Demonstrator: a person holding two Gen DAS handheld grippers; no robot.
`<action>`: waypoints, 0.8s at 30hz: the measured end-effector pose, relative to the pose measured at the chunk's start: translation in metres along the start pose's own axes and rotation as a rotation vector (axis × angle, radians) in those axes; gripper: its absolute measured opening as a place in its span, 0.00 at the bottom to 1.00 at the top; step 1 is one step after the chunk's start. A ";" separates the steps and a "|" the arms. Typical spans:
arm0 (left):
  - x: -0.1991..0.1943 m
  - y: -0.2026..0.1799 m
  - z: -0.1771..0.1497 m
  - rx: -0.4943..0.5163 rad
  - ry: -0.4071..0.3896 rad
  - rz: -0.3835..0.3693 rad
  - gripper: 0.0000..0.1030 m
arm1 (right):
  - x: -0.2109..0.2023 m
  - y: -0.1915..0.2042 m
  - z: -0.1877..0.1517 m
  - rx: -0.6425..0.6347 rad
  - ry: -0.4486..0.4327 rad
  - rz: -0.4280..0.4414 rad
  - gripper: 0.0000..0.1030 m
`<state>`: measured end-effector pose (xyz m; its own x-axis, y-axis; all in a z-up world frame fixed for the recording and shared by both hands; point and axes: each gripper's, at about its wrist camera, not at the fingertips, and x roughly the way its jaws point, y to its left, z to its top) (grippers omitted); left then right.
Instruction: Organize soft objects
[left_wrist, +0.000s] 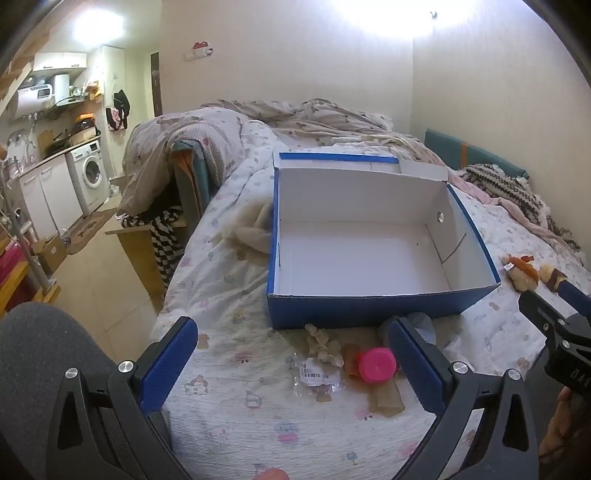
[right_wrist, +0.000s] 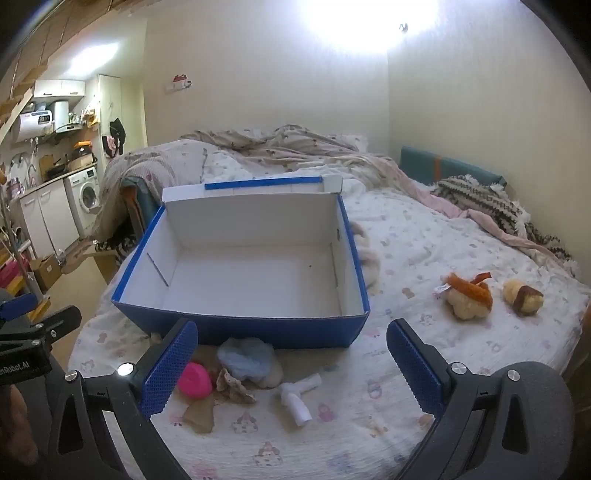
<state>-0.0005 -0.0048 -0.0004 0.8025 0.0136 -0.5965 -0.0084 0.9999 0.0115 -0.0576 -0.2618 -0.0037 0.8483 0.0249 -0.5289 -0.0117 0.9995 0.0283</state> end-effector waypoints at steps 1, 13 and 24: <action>0.001 0.001 -0.002 0.002 -0.001 0.000 1.00 | 0.001 0.000 0.000 0.001 0.000 0.000 1.00; -0.001 0.001 -0.003 -0.002 -0.009 0.003 1.00 | -0.001 0.000 0.000 -0.001 0.000 -0.001 1.00; -0.001 0.001 -0.003 -0.001 -0.007 0.002 1.00 | -0.001 0.000 0.000 -0.002 0.001 -0.001 1.00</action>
<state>-0.0030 -0.0041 -0.0021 0.8065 0.0154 -0.5911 -0.0102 0.9999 0.0121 -0.0588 -0.2615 -0.0029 0.8479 0.0239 -0.5296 -0.0121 0.9996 0.0258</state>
